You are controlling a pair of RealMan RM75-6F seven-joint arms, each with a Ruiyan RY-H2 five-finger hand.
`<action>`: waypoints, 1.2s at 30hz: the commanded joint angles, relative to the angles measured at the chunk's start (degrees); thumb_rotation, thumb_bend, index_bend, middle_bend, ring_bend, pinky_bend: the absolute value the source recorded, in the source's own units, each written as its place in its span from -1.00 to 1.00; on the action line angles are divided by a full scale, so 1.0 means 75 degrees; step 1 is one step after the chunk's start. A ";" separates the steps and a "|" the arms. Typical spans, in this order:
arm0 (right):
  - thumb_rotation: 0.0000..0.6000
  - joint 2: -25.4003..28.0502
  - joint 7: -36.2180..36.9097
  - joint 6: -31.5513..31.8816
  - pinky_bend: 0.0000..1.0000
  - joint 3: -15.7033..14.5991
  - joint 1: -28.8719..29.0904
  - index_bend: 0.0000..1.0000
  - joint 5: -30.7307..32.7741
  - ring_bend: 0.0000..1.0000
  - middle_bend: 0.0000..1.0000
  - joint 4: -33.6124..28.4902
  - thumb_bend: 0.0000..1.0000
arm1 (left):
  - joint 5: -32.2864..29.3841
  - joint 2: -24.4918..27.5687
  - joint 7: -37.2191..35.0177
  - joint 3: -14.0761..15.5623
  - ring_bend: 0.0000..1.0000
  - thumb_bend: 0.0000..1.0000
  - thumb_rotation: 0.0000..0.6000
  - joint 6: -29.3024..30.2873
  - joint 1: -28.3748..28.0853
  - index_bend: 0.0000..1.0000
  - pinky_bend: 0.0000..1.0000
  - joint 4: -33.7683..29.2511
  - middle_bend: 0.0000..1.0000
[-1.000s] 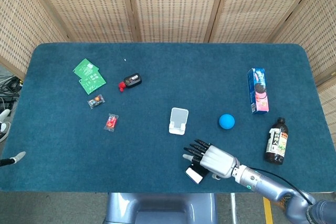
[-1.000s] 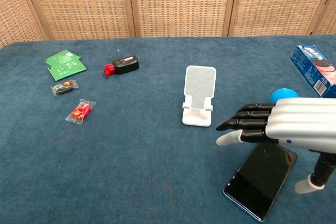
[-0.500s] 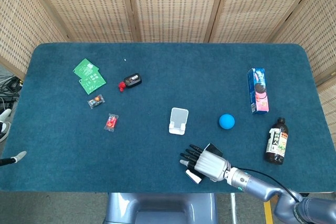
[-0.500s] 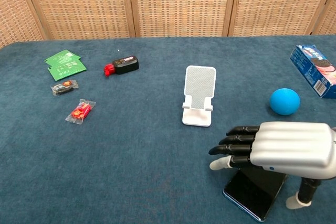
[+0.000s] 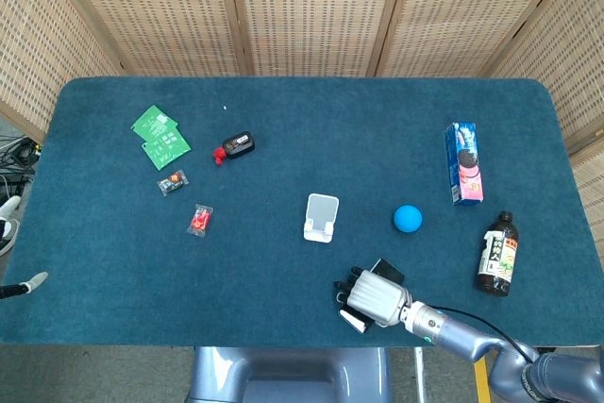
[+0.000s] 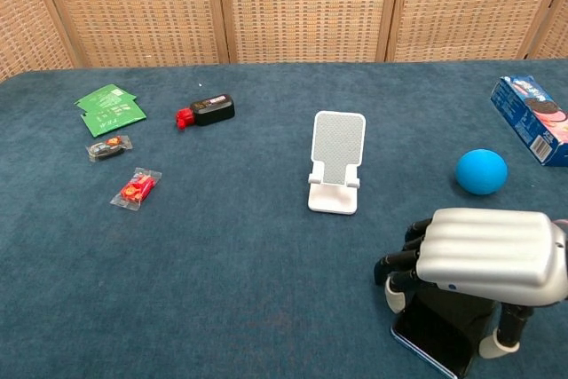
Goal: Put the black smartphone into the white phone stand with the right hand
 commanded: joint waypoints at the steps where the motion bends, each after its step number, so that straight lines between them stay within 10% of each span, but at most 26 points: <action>1: 1.00 0.0009 0.0049 0.0086 -0.24 -0.0013 0.0043 0.15 -0.0022 0.04 0.18 0.0061 -0.43 | 0.0010 -0.0001 -0.0002 0.0008 -1.00 -1.00 1.00 -0.0004 0.0000 -1.00 -1.00 0.0004 -1.00; 21: 1.00 0.1374 -0.1593 0.1597 -0.24 0.1191 0.0414 0.13 -0.0288 0.04 0.18 -0.0406 -0.42 | -0.0082 0.0015 -0.0058 -0.0022 -1.00 -1.00 1.00 -0.0098 -0.0051 -1.00 -1.00 0.0013 -1.00; 36: 1.00 0.1034 -0.5478 -0.0067 -0.27 0.2553 0.1823 0.14 -0.0040 0.05 0.18 -0.0315 -0.42 | -0.0579 0.0019 -0.0217 -0.0147 -1.00 -1.00 1.00 -0.0548 -0.0238 -1.00 -1.00 0.0165 -1.00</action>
